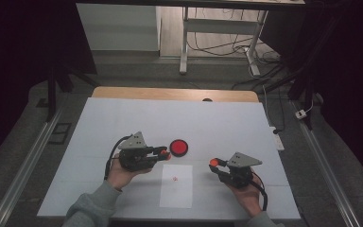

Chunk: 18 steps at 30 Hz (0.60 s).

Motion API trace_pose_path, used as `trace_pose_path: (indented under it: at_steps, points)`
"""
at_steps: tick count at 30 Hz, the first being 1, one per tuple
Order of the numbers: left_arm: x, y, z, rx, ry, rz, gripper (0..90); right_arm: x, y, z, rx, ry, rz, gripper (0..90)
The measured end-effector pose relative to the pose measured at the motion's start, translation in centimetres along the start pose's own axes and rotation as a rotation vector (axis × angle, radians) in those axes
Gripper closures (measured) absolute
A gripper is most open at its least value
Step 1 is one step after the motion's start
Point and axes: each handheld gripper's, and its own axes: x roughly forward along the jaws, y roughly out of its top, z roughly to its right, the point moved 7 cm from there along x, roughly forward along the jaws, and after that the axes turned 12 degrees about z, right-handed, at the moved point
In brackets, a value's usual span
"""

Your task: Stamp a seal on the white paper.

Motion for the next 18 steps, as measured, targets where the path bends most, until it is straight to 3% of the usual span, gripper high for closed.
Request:
trace_pose_path:
  at_steps: [8, 18]
  points:
    - [0.2, 1.2, 0.2, -0.004, -0.007, 0.021, 72.1, 0.2, 0.3, -0.6, -0.001, 0.01, 0.005, 65.0]
    - [0.1, 1.6, -0.2, -0.007, -0.004, 0.027, 72.1, 0.4, 0.5, -1.0, -0.002, 0.031, 0.012, 65.0]
